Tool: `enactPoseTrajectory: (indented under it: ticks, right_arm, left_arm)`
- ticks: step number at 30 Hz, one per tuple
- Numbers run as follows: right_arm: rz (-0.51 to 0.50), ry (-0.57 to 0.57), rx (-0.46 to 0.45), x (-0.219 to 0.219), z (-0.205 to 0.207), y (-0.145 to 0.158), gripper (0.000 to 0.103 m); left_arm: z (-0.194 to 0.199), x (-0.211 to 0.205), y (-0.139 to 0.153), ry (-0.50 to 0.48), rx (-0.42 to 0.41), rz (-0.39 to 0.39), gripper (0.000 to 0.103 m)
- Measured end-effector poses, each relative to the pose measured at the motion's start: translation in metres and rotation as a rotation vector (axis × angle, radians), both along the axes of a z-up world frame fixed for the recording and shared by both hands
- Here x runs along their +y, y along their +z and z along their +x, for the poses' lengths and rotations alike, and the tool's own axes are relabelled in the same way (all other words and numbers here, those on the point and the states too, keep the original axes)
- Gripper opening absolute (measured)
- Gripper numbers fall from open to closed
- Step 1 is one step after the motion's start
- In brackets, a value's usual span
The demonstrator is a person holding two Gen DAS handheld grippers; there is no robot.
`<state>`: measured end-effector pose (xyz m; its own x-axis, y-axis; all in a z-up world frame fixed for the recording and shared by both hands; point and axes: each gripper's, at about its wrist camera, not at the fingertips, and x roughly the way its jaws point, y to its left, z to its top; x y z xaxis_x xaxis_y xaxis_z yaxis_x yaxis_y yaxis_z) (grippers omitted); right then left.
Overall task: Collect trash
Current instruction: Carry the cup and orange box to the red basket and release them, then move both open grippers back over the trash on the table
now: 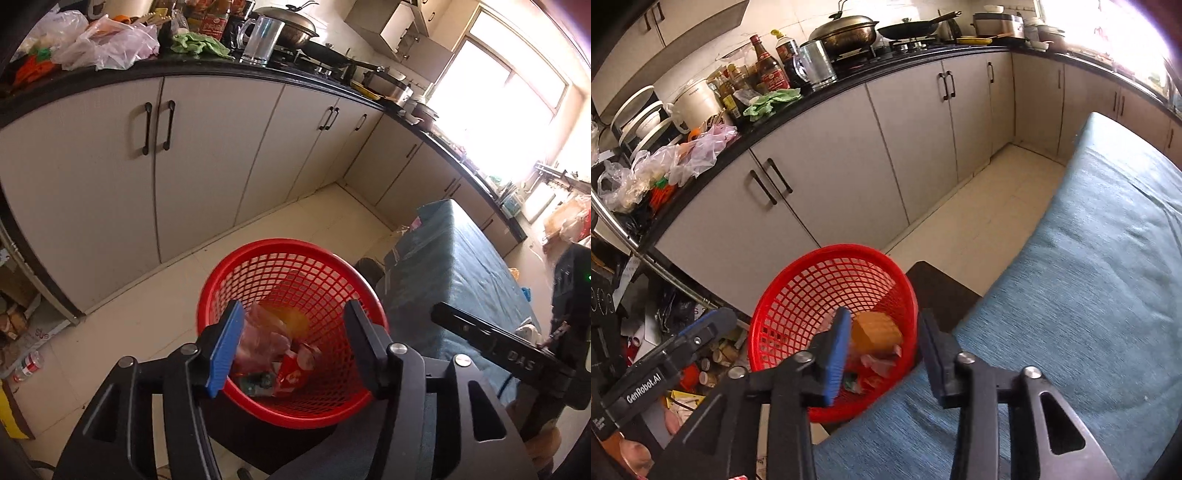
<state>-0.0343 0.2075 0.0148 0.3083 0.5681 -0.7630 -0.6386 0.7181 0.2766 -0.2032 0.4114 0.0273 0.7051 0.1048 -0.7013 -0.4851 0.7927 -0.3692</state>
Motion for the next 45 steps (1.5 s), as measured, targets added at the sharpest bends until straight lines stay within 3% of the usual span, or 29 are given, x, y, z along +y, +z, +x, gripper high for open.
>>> enactPoseTrajectory:
  ticks: [6,22,45]
  right_arm:
    - [0.015,-0.044,-0.015,-0.033,-0.01,0.006,0.055]
    - [0.043,-0.134,-0.061,-0.11,-0.036,0.021,0.062]
    - [0.119,-0.341,-0.043,-0.244,-0.041,0.015,0.072]
  left_arm:
    - [-0.003,-0.016,0.009,0.026,0.037,0.102,0.063]
    - [-0.005,-0.075,0.037,0.017,0.061,0.323,0.07]
    - [0.019,-0.179,0.056,-0.154,0.068,0.457,0.075]
